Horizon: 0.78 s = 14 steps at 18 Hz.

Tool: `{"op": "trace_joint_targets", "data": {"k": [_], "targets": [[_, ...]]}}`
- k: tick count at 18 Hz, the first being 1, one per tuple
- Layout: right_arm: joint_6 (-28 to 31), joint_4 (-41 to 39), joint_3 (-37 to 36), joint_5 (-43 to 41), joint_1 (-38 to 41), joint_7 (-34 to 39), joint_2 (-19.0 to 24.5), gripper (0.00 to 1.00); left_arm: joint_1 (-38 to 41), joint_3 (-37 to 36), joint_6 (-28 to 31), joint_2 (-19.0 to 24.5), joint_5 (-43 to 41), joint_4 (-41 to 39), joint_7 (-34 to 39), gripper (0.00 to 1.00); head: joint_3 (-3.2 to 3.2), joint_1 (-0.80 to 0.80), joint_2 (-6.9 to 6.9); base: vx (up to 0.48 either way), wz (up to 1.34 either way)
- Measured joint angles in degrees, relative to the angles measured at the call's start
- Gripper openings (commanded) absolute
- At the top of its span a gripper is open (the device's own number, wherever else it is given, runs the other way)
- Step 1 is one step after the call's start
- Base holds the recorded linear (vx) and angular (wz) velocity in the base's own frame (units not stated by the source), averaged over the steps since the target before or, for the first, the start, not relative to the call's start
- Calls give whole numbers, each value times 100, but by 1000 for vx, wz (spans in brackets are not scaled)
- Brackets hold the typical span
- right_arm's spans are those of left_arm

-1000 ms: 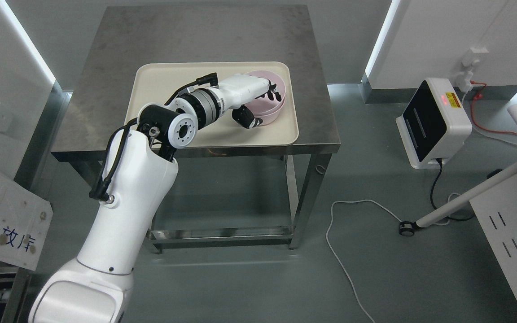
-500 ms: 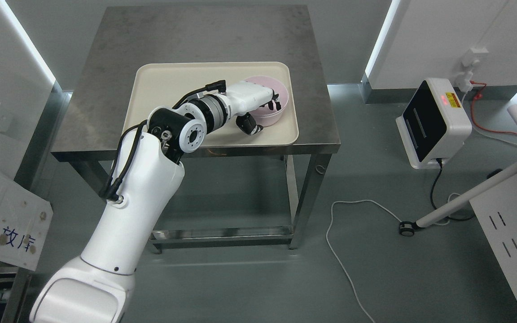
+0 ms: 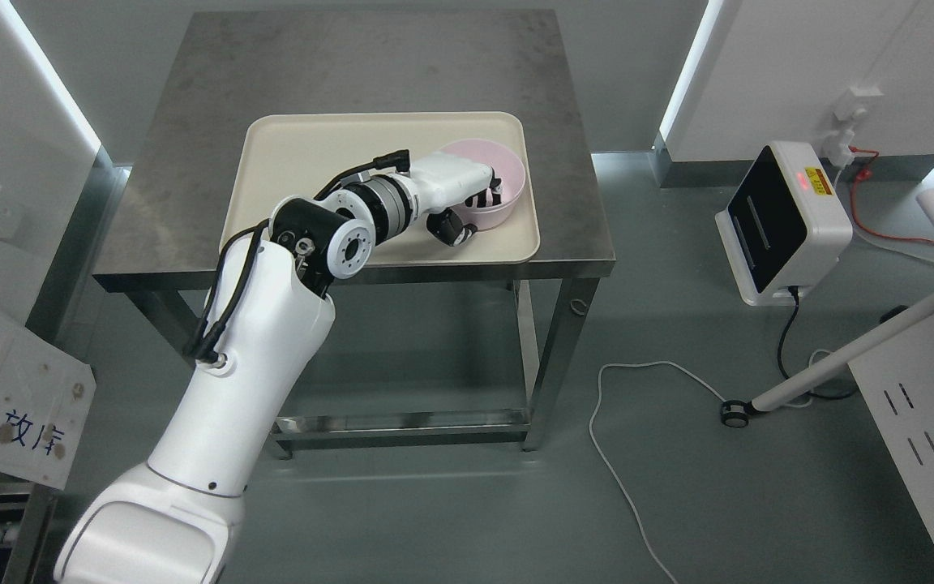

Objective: Stack pink IKEA bowls on left shelf middle
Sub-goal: 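Grasp the stacked pink bowls at the rim with the left hand, then lift the stacked pink bowls off the tray with the left hand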

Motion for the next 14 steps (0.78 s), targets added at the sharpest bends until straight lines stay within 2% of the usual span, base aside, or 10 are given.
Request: {"op": "trace_joint_targets", "data": {"k": [2, 11, 14], "targets": [[-13, 0, 0, -7, 0, 0, 0, 100, -12, 36, -45, 0, 62, 15, 45, 1, 0, 0, 0, 0, 0], [-25, 0, 0, -21, 0, 0, 0, 100, -284, 714, -114, -2, 990, -245, 149, 1, 0, 0, 0, 0, 0], [-27, 0, 0, -22, 0, 0, 0, 100, -260, 1110, -529, -2, 1226, -490, -53, 1, 0, 0, 0, 0, 0]]}}
